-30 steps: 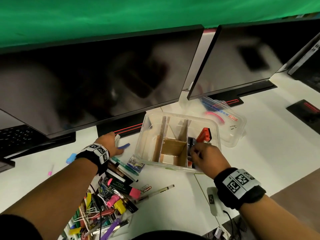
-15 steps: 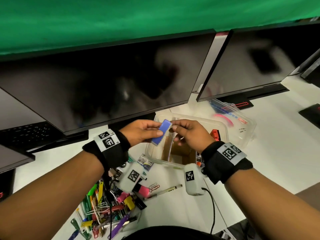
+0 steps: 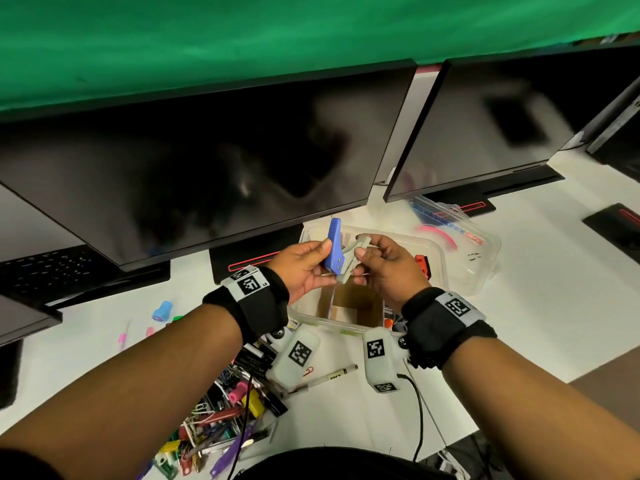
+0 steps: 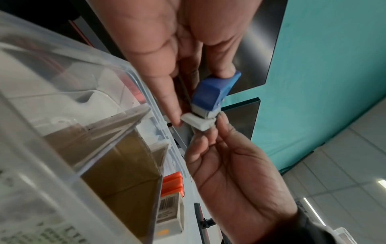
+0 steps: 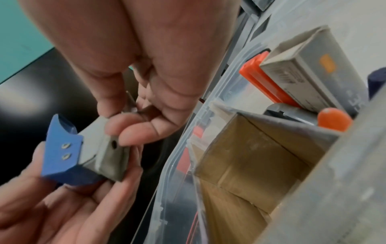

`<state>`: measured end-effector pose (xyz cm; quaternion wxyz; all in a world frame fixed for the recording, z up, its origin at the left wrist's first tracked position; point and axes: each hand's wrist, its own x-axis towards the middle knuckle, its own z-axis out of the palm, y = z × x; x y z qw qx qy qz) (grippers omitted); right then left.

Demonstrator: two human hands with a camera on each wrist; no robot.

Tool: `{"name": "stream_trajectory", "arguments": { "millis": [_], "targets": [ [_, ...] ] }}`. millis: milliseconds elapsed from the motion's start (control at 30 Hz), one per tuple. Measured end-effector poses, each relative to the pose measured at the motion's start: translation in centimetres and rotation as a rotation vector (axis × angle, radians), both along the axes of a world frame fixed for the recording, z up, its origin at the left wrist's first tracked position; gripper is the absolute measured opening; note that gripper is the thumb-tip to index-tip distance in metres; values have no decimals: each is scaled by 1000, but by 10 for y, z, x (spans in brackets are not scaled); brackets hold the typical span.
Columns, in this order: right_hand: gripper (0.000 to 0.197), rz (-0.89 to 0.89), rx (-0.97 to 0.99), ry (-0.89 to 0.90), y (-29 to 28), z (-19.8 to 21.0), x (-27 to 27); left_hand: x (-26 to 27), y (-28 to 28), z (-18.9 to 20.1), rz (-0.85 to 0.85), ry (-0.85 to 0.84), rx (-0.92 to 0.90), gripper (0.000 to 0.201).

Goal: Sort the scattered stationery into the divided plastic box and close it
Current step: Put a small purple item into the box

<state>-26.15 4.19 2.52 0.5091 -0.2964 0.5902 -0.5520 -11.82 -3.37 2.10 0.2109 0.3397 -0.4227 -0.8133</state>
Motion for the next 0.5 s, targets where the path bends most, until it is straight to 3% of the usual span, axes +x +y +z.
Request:
{"name": "stream_trajectory", "arguments": {
  "millis": [67, 100, 200, 267, 400, 500],
  "targets": [
    [14, -43, -17, -20, 0, 2, -5, -1, 1, -1, 8, -69, -34, 20],
    [15, -76, -21, 7, 0, 5, -8, 0, 1, -4, 1, -172, -147, 16],
    [17, -225, 0, 191, 0, 11, -24, 13, -9, -22, -73, -656, -783, 22],
    [16, -324, 53, 361, 1, 11, -38, 25, -16, -32, -145, -847, -1047, 34],
    [17, -317, 289, 724, 1, -4, -55, 38, -18, -43, -124, -920, -1004, 50],
    [7, -135, 471, 913, -4, -15, -58, 35, -15, -44, -143, -940, -944, 55]
  ]
}}
